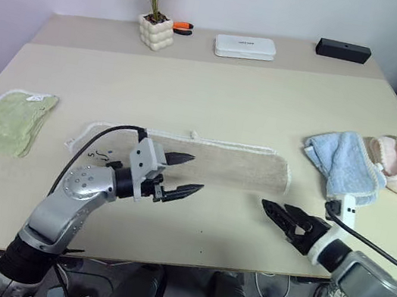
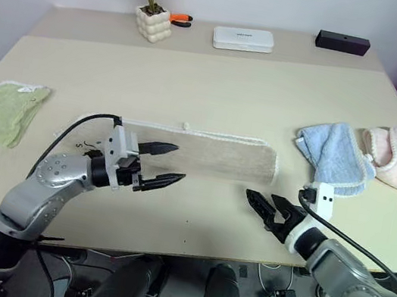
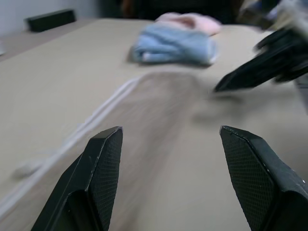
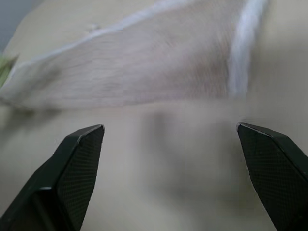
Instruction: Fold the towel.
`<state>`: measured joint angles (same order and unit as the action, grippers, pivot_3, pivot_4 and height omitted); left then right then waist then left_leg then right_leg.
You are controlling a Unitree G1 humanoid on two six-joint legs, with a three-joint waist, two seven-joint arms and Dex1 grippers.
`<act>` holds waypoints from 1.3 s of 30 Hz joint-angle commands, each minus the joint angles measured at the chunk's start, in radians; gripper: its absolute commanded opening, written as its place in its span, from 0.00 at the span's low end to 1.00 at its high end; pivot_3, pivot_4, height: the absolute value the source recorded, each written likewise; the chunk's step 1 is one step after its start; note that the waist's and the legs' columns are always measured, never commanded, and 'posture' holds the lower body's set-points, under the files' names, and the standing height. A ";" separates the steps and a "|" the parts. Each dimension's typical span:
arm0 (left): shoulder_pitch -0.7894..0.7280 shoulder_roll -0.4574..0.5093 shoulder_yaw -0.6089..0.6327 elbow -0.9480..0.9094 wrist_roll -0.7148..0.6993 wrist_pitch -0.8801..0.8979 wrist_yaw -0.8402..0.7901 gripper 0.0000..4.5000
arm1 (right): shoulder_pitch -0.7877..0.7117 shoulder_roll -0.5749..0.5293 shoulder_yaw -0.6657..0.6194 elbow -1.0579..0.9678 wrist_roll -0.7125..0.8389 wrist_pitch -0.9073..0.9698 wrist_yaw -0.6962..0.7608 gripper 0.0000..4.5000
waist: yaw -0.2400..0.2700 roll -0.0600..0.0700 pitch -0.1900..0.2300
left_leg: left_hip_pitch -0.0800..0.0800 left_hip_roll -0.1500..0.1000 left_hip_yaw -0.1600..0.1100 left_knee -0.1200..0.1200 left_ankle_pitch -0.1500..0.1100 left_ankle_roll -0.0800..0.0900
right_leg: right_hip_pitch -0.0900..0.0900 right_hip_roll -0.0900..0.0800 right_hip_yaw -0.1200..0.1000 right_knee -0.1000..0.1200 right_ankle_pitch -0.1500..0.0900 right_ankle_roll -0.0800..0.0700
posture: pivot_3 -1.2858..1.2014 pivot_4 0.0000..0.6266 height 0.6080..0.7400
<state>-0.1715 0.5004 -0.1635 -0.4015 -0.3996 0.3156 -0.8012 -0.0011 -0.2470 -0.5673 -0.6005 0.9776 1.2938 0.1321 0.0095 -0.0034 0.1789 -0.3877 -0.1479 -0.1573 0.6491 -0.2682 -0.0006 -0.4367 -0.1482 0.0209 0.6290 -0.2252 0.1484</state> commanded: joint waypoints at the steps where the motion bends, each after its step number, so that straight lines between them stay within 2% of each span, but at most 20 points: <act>1: -0.009 -0.003 -0.007 -0.026 0.005 -0.009 -0.006 0.72 | -0.071 0.092 -0.042 0.023 0.094 0.022 -0.184 0.99 | 0.003 0.000 0.000 | 0.000 0.000 0.000 0.000 0.000 0.000 | 0.000 0.000 0.000 0.000 0.000 0.000 | 0.52 0.24 1.00; 4: -0.009 -0.002 -0.001 -0.012 0.012 -0.018 -0.004 0.72 | -0.159 0.195 -0.074 0.106 0.132 -0.012 -0.362 0.99 | 0.003 0.001 -0.001 | 0.000 0.000 0.000 0.000 0.000 0.000 | 0.000 0.000 0.000 0.000 0.000 0.000 | 0.52 0.24 1.00; 7: -0.007 -0.004 0.005 -0.008 0.019 -0.021 0.003 0.72 | -0.219 0.227 -0.095 0.176 0.184 -0.045 -0.466 0.99 | 0.002 0.001 -0.001 | 0.000 0.000 0.000 0.000 0.000 0.000 | 0.001 0.000 0.000 0.000 0.000 0.000 | 0.52 0.24 1.00; 8: -0.004 -0.004 0.007 -0.010 0.021 -0.021 0.006 0.72 | -0.239 0.235 -0.099 0.202 0.191 -0.065 -0.502 0.94 | 0.002 0.001 -0.001 | 0.001 0.000 0.000 0.000 0.000 0.000 | 0.001 0.000 0.000 0.000 0.000 0.000 | 0.52 0.24 1.00; 11: 0.009 -0.003 0.011 -0.015 0.028 -0.027 0.012 0.72 | -0.263 0.233 -0.092 0.243 0.216 -0.107 -0.569 0.71 | 0.001 0.001 -0.001 | 0.001 0.000 0.000 0.000 0.000 0.000 | 0.001 0.000 0.000 0.000 0.000 0.000 | 0.52 0.24 1.00; 12: 0.012 -0.003 0.011 -0.016 0.029 -0.029 0.014 0.72 | -0.264 0.227 -0.087 0.247 0.224 -0.116 -0.581 0.57 | 0.001 0.001 -0.001 | 0.001 0.000 0.000 0.000 0.000 0.000 | 0.001 0.000 0.000 0.000 0.000 0.000 | 0.52 0.24 1.00; 13: 0.017 -0.004 0.011 -0.017 0.031 -0.032 0.017 0.72 | -0.264 0.223 -0.083 0.249 0.232 -0.131 -0.593 0.50 | 0.001 0.001 -0.001 | 0.001 0.000 0.000 0.000 0.000 0.000 | 0.001 0.000 0.000 0.000 0.000 0.000 | 0.52 0.24 1.00; 17: 0.031 -0.005 0.009 -0.017 0.037 -0.041 0.026 0.72 | -0.269 0.190 -0.077 0.247 0.263 -0.179 -0.620 0.03 | 0.000 0.002 -0.001 | 0.001 0.000 0.000 -0.001 0.000 0.000 | 0.000 0.000 0.000 0.000 0.000 0.000 | 0.52 0.24 1.00; 21: 0.037 -0.007 0.010 -0.005 0.044 -0.052 0.027 0.72 | -0.262 0.083 -0.076 0.226 0.303 -0.196 -0.607 0.01 | 0.002 0.002 -0.001 | 0.001 0.000 0.000 -0.001 0.000 0.000 | 0.001 0.000 0.000 0.000 0.000 0.000 | 0.52 0.24 1.00; 25: 0.040 0.000 0.016 0.017 0.056 -0.069 0.023 0.72 | -0.208 -0.168 -0.044 0.152 0.289 -0.149 -0.474 0.01 | 0.003 0.002 -0.001 | 0.001 0.000 0.000 -0.001 0.000 0.000 | 0.001 0.000 -0.001 0.000 0.000 0.000 | 0.52 0.24 1.00; 29: 0.037 0.000 0.022 0.031 0.057 -0.079 0.018 0.72 | -0.226 -0.422 0.074 0.080 0.199 -0.164 -0.255 0.01 | -0.003 0.003 -0.001 | 0.001 0.000 0.002 -0.001 0.000 0.001 | 0.001 0.000 -0.001 -0.001 0.000 0.000 | 0.52 0.24 1.00; 34: 0.037 -0.002 0.028 0.021 0.046 -0.072 0.018 0.72 | -0.325 -0.527 0.285 -0.011 0.125 -0.197 -0.074 0.01 | -0.005 0.003 -0.001 | 0.001 0.003 0.003 -0.001 0.000 0.001 | 0.002 0.002 -0.001 -0.003 0.000 0.000 | 0.52 0.24 1.00; 37: 0.046 -0.002 0.034 0.010 0.047 -0.067 0.030 0.72 | -0.393 -0.529 0.572 -0.040 -0.029 -0.204 0.006 0.01 | 0.001 0.002 -0.001 | 0.000 0.003 0.003 -0.001 0.000 0.001 | 0.002 0.002 -0.001 -0.005 0.000 0.000 | 0.52 0.24 1.00; 39: 0.058 -0.001 0.036 -0.005 0.049 -0.062 0.038 0.72 | -0.411 -0.495 0.694 -0.005 -0.129 -0.232 0.020 0.01 | 0.003 0.001 -0.001 | 0.000 0.003 0.002 -0.001 0.000 0.001 | 0.003 0.002 -0.001 -0.007 0.000 0.000 | 0.52 0.24 1.00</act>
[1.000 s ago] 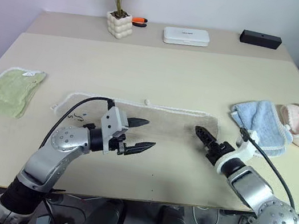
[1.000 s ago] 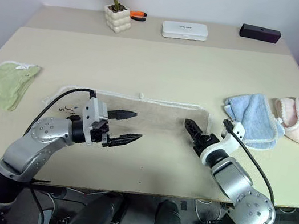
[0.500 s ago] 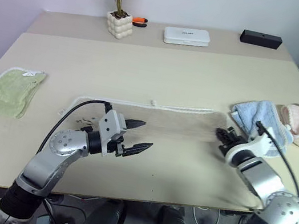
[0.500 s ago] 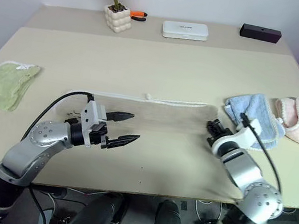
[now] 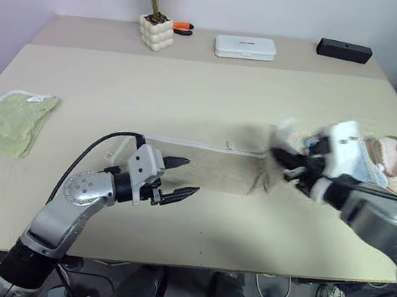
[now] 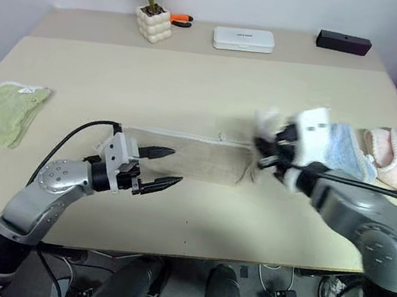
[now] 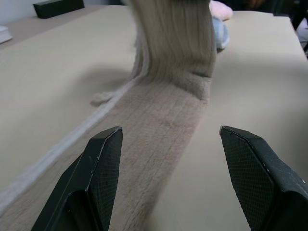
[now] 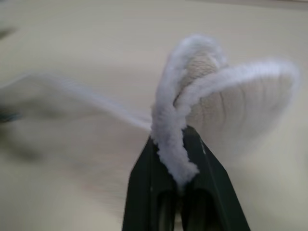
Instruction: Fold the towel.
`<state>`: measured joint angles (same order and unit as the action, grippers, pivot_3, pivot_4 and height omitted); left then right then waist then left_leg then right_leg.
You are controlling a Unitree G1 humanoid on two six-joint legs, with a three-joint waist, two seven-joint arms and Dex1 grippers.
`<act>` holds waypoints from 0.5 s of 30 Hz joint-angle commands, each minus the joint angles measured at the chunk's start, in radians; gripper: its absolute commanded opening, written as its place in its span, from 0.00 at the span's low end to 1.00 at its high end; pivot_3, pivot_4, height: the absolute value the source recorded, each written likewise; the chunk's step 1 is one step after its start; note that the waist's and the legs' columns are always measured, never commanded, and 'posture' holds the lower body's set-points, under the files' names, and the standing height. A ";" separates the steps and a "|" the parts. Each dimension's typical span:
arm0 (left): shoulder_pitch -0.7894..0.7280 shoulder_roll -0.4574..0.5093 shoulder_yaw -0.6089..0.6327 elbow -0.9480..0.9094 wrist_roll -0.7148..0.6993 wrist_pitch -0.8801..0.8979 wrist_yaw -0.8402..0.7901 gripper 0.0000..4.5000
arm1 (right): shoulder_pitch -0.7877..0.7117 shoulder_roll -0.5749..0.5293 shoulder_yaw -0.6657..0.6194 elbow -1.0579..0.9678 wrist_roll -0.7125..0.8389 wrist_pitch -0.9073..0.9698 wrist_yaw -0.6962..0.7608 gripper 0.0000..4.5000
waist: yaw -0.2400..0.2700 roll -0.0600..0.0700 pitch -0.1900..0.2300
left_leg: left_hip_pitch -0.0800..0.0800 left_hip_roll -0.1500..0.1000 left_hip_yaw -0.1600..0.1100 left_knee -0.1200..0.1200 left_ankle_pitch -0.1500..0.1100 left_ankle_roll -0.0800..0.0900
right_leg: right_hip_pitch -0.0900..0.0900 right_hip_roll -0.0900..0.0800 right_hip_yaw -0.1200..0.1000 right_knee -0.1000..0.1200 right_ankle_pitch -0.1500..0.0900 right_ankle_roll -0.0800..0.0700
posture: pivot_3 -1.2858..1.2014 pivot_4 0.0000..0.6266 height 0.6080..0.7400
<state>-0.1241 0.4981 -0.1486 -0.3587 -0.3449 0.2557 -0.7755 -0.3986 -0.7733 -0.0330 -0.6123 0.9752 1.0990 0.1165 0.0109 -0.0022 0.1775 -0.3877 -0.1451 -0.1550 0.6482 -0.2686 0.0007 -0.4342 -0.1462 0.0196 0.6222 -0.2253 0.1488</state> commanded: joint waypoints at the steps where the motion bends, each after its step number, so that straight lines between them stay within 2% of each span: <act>1: 0.018 0.002 0.021 -0.056 -0.003 0.001 0.017 0.72 | -0.021 0.038 0.206 0.025 -0.181 -0.060 0.047 0.01 | 0.004 0.000 0.000 | 0.000 0.000 0.000 0.000 0.000 0.000 | 0.000 0.000 0.000 -0.001 0.000 0.000 | 0.52 0.24 1.00; 6: 0.043 0.006 0.030 -0.091 -0.004 0.020 0.040 0.72 | -0.031 0.066 0.285 0.072 -0.307 -0.106 0.105 0.01 | 0.004 0.000 0.000 | -0.003 -0.003 0.000 0.002 0.001 -0.002 | 0.001 -0.003 0.000 -0.007 0.003 0.004 | 0.52 0.24 1.00; 11: 0.052 0.009 0.032 -0.104 -0.003 0.030 0.049 0.72 | -0.029 0.113 0.256 0.083 -0.331 -0.095 0.146 0.01 | 0.002 0.000 0.000 | -0.003 -0.002 -0.001 0.000 0.001 -0.002 | 0.001 -0.002 -0.001 -0.007 0.003 0.004 | 0.52 0.24 1.00; 12: 0.053 0.010 0.035 -0.104 -0.003 0.032 0.051 0.72 | -0.024 0.109 0.244 0.071 -0.336 -0.104 0.162 0.14 | 0.003 0.000 0.000 | -0.003 -0.002 -0.001 0.000 0.001 -0.002 | 0.001 -0.002 -0.001 -0.007 0.003 0.004 | 0.52 0.24 1.00; 15: 0.056 0.009 0.046 -0.104 -0.009 0.041 0.058 0.72 | 0.015 0.077 0.168 -0.010 -0.305 -0.152 0.243 0.42 | 0.004 0.000 0.000 | -0.003 -0.002 -0.001 0.000 0.000 0.000 | 0.001 -0.002 -0.001 -0.007 0.003 0.004 | 0.52 0.24 1.00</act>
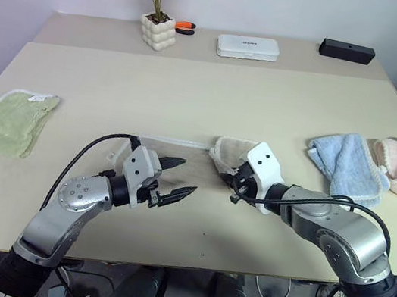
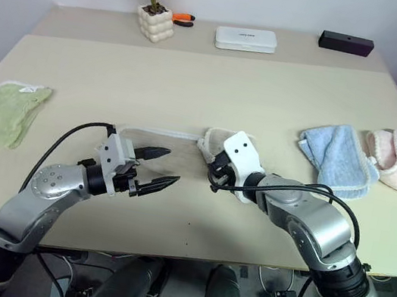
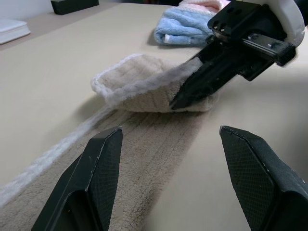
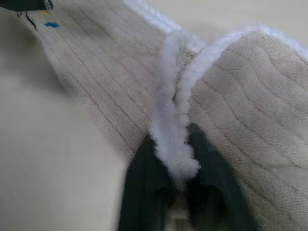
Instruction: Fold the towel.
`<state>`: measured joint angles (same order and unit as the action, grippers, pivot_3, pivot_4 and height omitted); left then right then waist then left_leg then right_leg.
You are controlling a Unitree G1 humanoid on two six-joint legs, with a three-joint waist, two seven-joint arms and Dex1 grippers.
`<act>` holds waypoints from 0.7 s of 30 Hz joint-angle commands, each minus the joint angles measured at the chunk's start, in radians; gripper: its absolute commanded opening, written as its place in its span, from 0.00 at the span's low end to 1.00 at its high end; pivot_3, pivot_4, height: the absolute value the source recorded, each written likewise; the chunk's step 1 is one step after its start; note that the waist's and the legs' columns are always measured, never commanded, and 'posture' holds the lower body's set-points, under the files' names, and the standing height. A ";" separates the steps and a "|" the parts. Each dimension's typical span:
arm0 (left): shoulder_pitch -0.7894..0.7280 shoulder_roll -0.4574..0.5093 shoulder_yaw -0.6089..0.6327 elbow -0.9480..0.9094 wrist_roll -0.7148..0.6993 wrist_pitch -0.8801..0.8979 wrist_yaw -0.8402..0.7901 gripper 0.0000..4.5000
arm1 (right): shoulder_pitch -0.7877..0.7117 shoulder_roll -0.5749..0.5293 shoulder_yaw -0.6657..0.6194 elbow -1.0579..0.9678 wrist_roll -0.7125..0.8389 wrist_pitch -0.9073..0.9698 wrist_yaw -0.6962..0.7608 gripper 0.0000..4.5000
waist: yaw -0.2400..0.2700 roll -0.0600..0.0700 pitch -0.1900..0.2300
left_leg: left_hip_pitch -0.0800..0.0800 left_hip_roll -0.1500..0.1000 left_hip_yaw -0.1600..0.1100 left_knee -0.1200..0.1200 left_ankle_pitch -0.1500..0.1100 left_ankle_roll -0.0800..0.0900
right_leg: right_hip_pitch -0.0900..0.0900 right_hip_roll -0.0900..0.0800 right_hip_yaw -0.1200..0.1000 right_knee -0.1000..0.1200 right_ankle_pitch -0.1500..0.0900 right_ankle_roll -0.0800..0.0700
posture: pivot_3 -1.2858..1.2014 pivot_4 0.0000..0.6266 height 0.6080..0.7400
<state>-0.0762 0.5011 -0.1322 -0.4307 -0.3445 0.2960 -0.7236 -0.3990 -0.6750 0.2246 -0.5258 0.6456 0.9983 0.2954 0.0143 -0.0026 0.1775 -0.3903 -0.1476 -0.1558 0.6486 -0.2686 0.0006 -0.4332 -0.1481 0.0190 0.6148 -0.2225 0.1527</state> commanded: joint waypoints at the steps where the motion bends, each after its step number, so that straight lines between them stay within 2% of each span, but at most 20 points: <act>1: 0.009 0.006 0.033 -0.032 -0.013 0.003 0.009 0.72 | 0.025 -0.023 -0.113 -0.111 0.041 -0.055 0.082 0.55 | 0.002 0.000 0.000 | 0.000 0.000 0.000 0.000 0.000 0.000 | 0.000 0.000 0.000 0.000 0.000 0.000 | 0.52 0.24 1.00; 2: 0.012 0.004 0.043 -0.033 -0.020 0.009 0.014 0.72 | 0.037 -0.022 -0.154 -0.124 0.065 -0.058 0.098 0.63 | 0.001 0.000 0.000 | 0.000 0.000 0.000 0.000 0.000 0.000 | 0.000 0.000 0.000 0.000 0.000 0.000 | 0.52 0.24 1.00; 6: 0.026 0.003 0.082 -0.036 -0.038 0.030 0.038 0.72 | 0.070 0.013 -0.306 -0.123 0.179 -0.060 0.131 0.63 | -0.001 0.000 0.000 | 0.000 0.000 0.000 0.000 -0.001 0.002 | 0.000 0.000 0.000 0.000 0.000 0.000 | 0.52 0.24 1.00; 7: 0.029 0.004 0.090 -0.036 -0.039 0.033 0.041 0.72 | 0.065 0.025 -0.324 -0.105 0.189 -0.053 0.121 0.56 | -0.002 0.000 0.000 | 0.000 0.000 0.000 0.000 -0.001 0.002 | 0.000 0.000 0.000 0.000 0.000 0.000 | 0.52 0.24 1.00; 9: 0.044 0.001 0.113 -0.041 -0.048 0.044 0.055 0.72 | 0.047 0.017 -0.270 -0.042 0.090 -0.099 0.128 0.41 | -0.002 0.000 0.000 | 0.001 0.000 0.000 0.000 -0.001 0.002 | 0.000 0.000 0.000 0.000 0.000 0.000 | 0.52 0.24 1.00; 11: 0.053 -0.007 0.133 -0.049 -0.067 0.060 0.069 0.72 | 0.029 0.029 -0.216 0.019 0.012 -0.142 0.131 0.19 | -0.001 0.000 0.000 | 0.001 0.000 0.000 0.000 -0.001 0.002 | 0.001 0.000 0.000 0.000 0.000 0.000 | 0.52 0.24 1.00; 13: 0.062 -0.016 0.156 -0.063 -0.093 0.082 0.088 0.72 | 0.013 0.055 -0.123 0.111 -0.095 -0.214 0.134 0.01 | -0.003 0.000 0.000 | 0.001 0.000 0.000 0.000 -0.001 0.002 | 0.001 0.000 0.000 0.000 0.000 0.000 | 0.52 0.24 1.00; 18: 0.101 -0.014 0.186 -0.099 -0.104 0.113 0.120 0.72 | 0.041 0.101 0.071 0.304 -0.310 -0.390 0.195 0.01 | -0.001 0.000 0.000 | 0.001 0.000 0.000 -0.001 0.001 -0.002 | 0.000 0.000 0.000 0.000 0.000 0.000 | 0.52 0.24 1.00; 21: 0.148 -0.014 0.208 -0.137 -0.110 0.132 0.149 0.72 | 0.067 0.122 0.108 0.343 -0.367 -0.453 0.223 0.01 | -0.003 -0.001 0.000 | 0.001 0.000 0.001 0.000 0.001 -0.002 | 0.000 0.000 0.001 0.000 0.000 0.000 | 0.52 0.24 1.00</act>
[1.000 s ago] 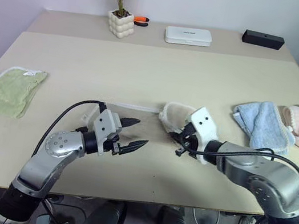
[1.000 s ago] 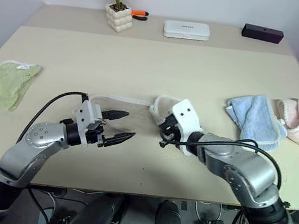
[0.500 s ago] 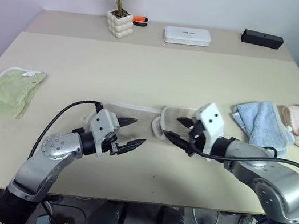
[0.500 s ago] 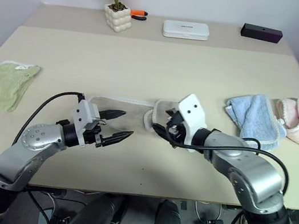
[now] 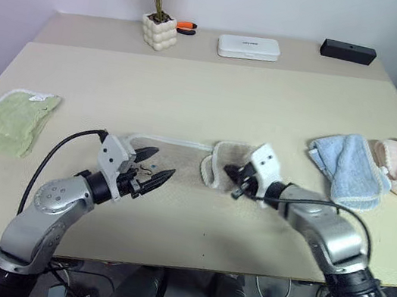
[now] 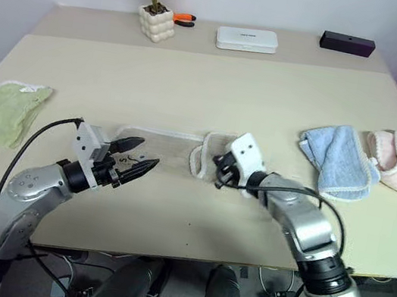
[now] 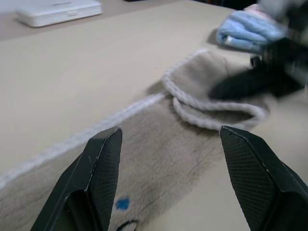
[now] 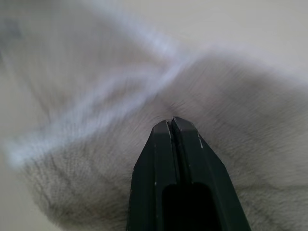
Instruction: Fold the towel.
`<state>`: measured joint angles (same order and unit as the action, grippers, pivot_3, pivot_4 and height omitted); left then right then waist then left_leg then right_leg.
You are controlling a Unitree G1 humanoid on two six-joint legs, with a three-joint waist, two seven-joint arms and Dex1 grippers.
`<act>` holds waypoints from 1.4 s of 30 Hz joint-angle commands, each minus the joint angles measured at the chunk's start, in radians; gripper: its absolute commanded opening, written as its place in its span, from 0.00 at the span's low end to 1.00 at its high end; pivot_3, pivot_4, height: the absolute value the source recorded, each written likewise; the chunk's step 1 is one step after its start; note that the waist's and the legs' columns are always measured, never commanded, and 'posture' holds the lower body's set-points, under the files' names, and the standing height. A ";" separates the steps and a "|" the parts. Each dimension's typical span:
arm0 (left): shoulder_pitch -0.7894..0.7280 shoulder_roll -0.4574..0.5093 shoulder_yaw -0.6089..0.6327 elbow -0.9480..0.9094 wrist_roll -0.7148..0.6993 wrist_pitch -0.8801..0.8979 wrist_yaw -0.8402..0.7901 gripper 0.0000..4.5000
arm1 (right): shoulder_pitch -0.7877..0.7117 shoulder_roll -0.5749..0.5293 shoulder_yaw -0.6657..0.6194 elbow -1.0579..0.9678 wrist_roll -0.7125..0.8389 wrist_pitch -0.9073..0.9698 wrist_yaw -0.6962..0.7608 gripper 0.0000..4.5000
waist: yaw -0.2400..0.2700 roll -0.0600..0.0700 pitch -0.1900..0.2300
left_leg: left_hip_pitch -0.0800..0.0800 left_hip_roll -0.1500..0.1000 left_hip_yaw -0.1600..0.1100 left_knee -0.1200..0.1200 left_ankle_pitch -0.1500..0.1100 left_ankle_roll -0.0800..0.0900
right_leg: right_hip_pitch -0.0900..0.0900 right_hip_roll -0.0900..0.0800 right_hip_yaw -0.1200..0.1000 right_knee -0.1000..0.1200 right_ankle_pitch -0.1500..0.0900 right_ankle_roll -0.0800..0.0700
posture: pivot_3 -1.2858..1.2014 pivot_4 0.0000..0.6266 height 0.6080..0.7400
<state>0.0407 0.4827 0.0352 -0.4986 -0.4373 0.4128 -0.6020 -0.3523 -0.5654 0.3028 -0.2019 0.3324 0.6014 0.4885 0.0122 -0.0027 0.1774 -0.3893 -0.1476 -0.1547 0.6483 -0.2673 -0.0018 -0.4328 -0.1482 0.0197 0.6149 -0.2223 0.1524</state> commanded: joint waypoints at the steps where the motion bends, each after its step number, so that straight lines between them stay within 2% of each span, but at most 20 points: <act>1: 0.049 -0.002 0.053 -0.083 -0.027 0.026 0.043 0.72 | 0.025 0.015 0.028 0.016 -0.063 -0.066 0.039 0.01 | -0.002 -0.001 -0.001 | 0.000 0.000 0.000 0.000 0.000 0.000 | 0.000 0.000 0.000 0.000 0.000 0.000 | 0.52 0.24 1.00; 6: 0.138 -0.026 0.094 -0.150 -0.049 0.064 0.112 0.72 | -0.032 0.012 -0.063 -0.026 -0.045 -0.099 0.091 0.01 | 0.000 -0.001 -0.001 | 0.001 0.000 -0.001 0.000 0.000 0.000 | 0.000 0.001 0.000 0.000 0.000 0.000 | 0.52 0.24 1.00; 8: 0.173 -0.048 0.117 -0.168 -0.085 0.127 0.164 0.72 | -0.083 0.002 -0.110 -0.043 -0.006 -0.084 0.137 0.13 | -0.001 -0.001 -0.001 | 0.001 0.000 0.000 0.000 -0.001 0.001 | 0.000 0.001 0.000 0.000 0.000 0.000 | 0.52 0.24 1.00; 10: 0.208 -0.096 0.158 -0.196 -0.160 0.193 0.231 0.85 | -0.128 -0.028 -0.135 -0.085 0.021 -0.107 0.212 0.29 | 0.000 -0.001 0.000 | 0.001 0.000 -0.001 0.000 -0.002 0.003 | 0.000 0.001 0.000 0.000 0.000 0.000 | 0.52 0.24 1.00; 12: 0.231 -0.149 0.209 -0.219 -0.278 0.266 0.307 1.00 | -0.165 -0.039 -0.144 -0.125 0.043 -0.107 0.259 0.52 | 0.001 -0.001 -0.001 | 0.001 0.001 -0.001 -0.001 -0.003 0.004 | 0.000 0.001 0.000 0.000 0.000 0.000 | 0.52 0.24 1.00; 16: 0.247 -0.241 0.311 -0.222 -0.552 0.384 0.517 1.00 | -0.170 -0.058 -0.124 -0.202 0.055 -0.119 0.338 0.97 | 0.004 -0.002 -0.001 | 0.001 0.001 -0.004 0.000 -0.003 0.004 | 0.001 0.001 -0.002 0.000 0.000 0.000 | 0.52 0.24 1.00; 19: 0.212 -0.294 0.382 -0.152 -0.771 0.397 0.732 1.00 | -0.138 -0.054 -0.103 -0.230 0.031 -0.139 0.354 0.97 | 0.004 -0.003 -0.001 | 0.001 0.001 -0.004 0.000 -0.003 0.004 | 0.002 0.001 -0.002 0.000 0.000 0.000 | 0.52 0.24 1.00; 21: 0.180 -0.294 0.394 -0.119 -0.858 0.394 0.818 1.00 | -0.124 -0.048 -0.096 -0.236 0.023 -0.142 0.358 0.97 | 0.005 -0.003 -0.001 | 0.001 0.001 -0.004 0.000 -0.002 0.004 | 0.002 0.001 -0.002 0.000 0.000 0.000 | 0.52 0.24 1.00; 26: 0.035 -0.300 0.350 0.011 -0.973 0.387 0.977 1.00 | -0.110 -0.039 -0.077 -0.240 -0.018 -0.168 0.351 0.97 | 0.012 -0.003 -0.001 | 0.001 0.000 -0.004 0.001 0.000 -0.001 | 0.002 0.001 -0.001 0.000 0.000 -0.001 | 0.52 0.24 1.00; 29: -0.022 -0.313 0.324 0.072 -0.988 0.386 1.039 1.00 | -0.110 -0.033 -0.080 -0.250 -0.023 -0.166 0.347 0.97 | 0.021 -0.003 -0.001 | 0.001 0.000 -0.003 0.002 0.000 -0.001 | 0.002 0.001 -0.001 0.000 0.000 -0.001 | 0.52 0.24 1.00; 32: -0.046 -0.325 0.316 0.101 -1.005 0.365 1.072 0.81 | -0.106 -0.034 -0.087 -0.265 -0.020 -0.156 0.341 0.98 | 0.027 -0.003 -0.002 | 0.001 0.000 -0.002 0.001 0.000 -0.001 | 0.002 0.001 -0.001 0.000 0.000 -0.001 | 0.52 0.24 1.00; 35: -0.070 -0.323 0.308 0.125 -1.000 0.353 1.076 0.49 | -0.093 -0.045 -0.094 -0.283 -0.020 -0.145 0.337 0.98 | 0.030 -0.003 -0.002 | 0.001 0.000 -0.002 0.001 0.000 -0.001 | 0.002 0.001 -0.001 0.000 0.000 -0.001 | 0.52 0.24 1.00; 39: -0.093 -0.322 0.318 0.136 -0.982 0.317 1.062 0.01 | -0.078 -0.058 -0.100 -0.303 -0.022 -0.132 0.337 0.98 | 0.029 -0.004 -0.001 | 0.001 0.000 -0.002 0.002 0.000 -0.001 | 0.002 0.001 -0.001 -0.001 0.000 -0.001 | 0.52 0.24 1.00; 42: -0.099 -0.275 0.374 0.097 -0.922 0.243 0.980 0.00 | -0.068 -0.064 -0.109 -0.316 -0.024 -0.117 0.331 0.98 | 0.025 -0.004 -0.001 | 0.001 0.000 -0.002 0.001 0.000 -0.001 | 0.002 0.001 -0.001 -0.001 0.000 -0.001 | 0.52 0.24 1.00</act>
<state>-0.0508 0.1759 0.3523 -0.3495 -1.3867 0.7026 0.4186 -0.4222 -0.6180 0.2237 -0.4736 0.3080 0.4821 0.8269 0.0375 -0.0066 0.1760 -0.3885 -0.1469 -0.1565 0.6494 -0.2669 -0.0032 -0.4314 -0.1469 0.0192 0.6145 -0.2220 0.1513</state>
